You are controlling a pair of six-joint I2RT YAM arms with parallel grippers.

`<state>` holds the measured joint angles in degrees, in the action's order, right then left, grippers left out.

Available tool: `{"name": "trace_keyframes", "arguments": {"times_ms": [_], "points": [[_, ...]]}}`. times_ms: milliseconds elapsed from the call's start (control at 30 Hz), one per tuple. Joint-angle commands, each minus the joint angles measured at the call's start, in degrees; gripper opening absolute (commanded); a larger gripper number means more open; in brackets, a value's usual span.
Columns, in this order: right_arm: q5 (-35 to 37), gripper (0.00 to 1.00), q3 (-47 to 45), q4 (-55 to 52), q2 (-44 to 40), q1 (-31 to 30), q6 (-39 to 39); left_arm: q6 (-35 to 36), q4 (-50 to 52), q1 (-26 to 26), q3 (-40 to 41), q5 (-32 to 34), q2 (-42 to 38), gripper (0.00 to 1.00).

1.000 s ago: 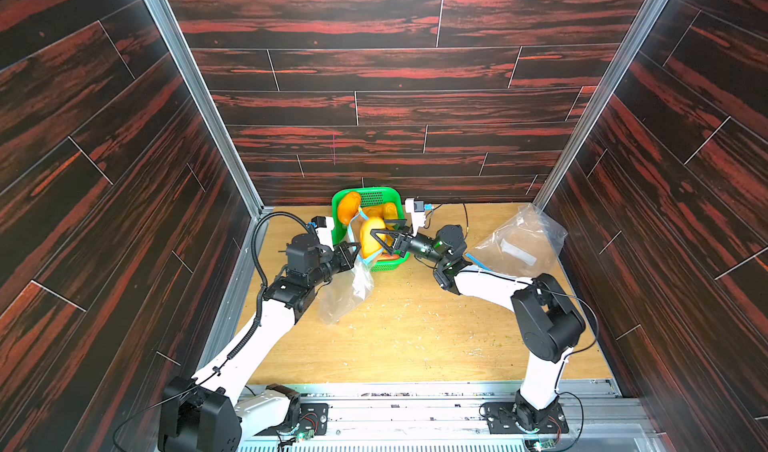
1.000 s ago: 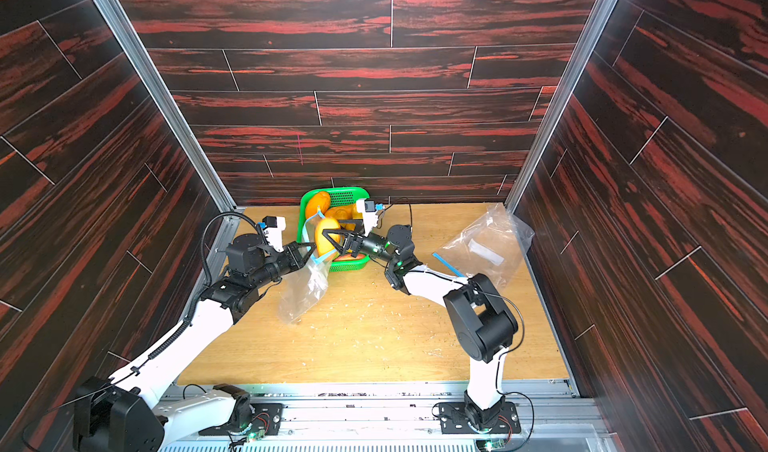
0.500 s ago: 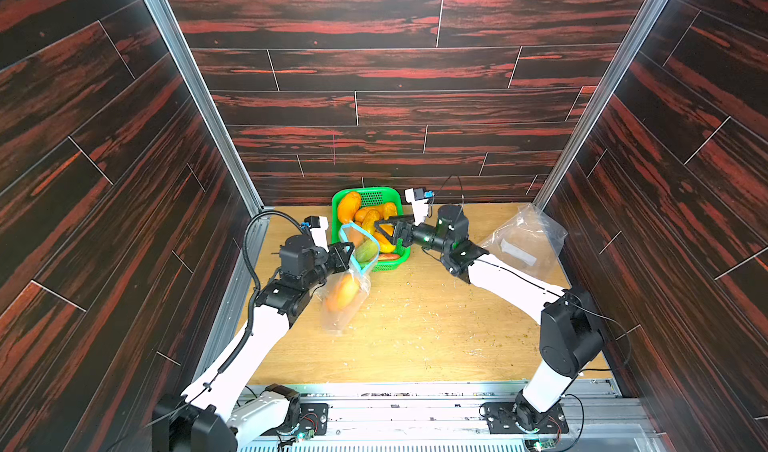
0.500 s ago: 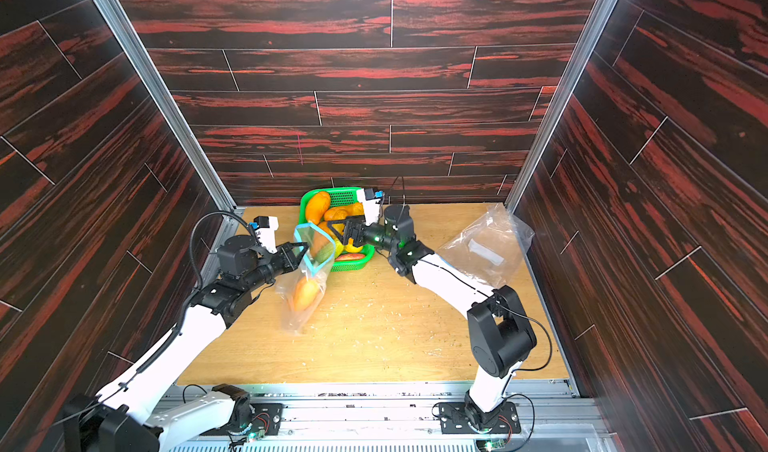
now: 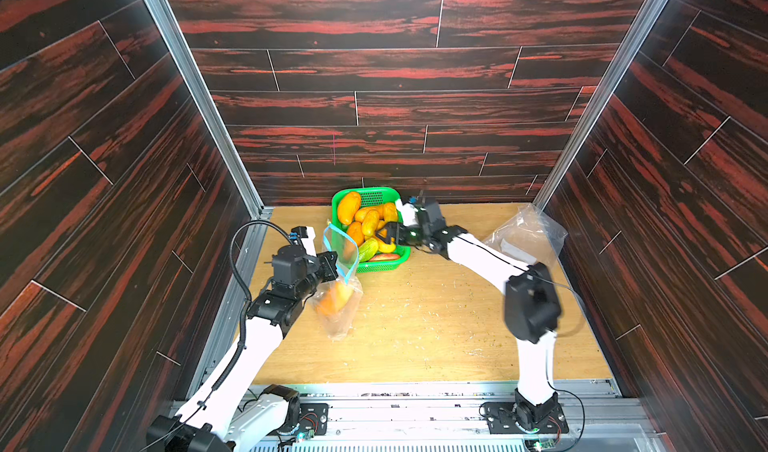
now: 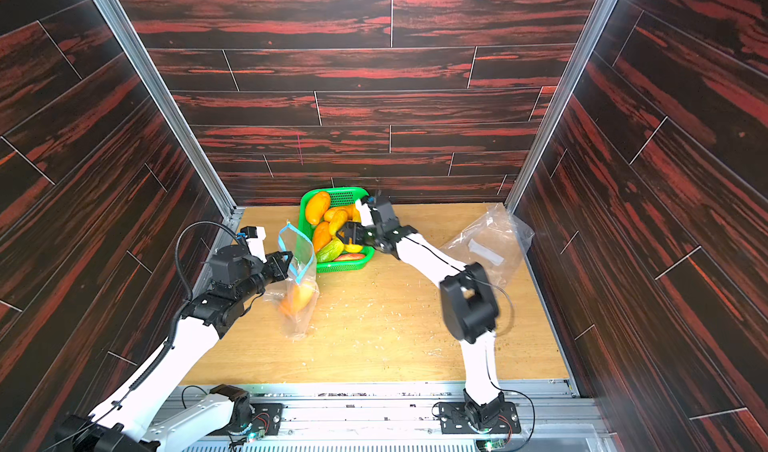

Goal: Place the mango in a zip-top bag and seal the zipper
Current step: Pick up the mango from the basket.

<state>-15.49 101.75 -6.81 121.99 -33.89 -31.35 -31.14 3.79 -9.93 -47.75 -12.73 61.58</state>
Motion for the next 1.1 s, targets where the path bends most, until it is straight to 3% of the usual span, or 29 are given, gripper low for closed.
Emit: {"name": "trace_keyframes", "arguments": {"times_ms": [0,167,300,533,733,833,1067], "points": [[-1.92,0.84,1.0,-2.35,3.24,-1.62,-3.1,-1.07,-3.83,4.43,-3.29,-9.35,3.76,0.0],[-0.84,0.84,4.22,-3.43,7.11,-3.04,-4.59,2.53,0.01,5.01,-9.34,-13.21,9.02,0.0],[-0.7,0.83,6.37,-3.06,9.64,-3.44,-5.82,4.99,2.75,4.95,-11.88,-20.03,11.84,0.0],[0.47,0.78,13.7,-6.61,15.78,-3.86,-6.96,4.26,0.72,4.94,-7.79,-22.76,9.5,0.0],[3.75,0.77,26.44,-18.5,22.57,-3.93,-5.84,3.7,1.84,4.92,-4.33,-20.28,5.07,0.0],[3.07,0.69,29.05,-19.82,24.25,-4.16,-5.3,2.72,1.48,4.92,-2.81,-19.19,3.17,0.0],[3.81,0.39,25.3,-17.24,19.25,-4.67,-3.71,0.55,0.12,4.97,-0.49,-18.13,0.18,0.0]]}}
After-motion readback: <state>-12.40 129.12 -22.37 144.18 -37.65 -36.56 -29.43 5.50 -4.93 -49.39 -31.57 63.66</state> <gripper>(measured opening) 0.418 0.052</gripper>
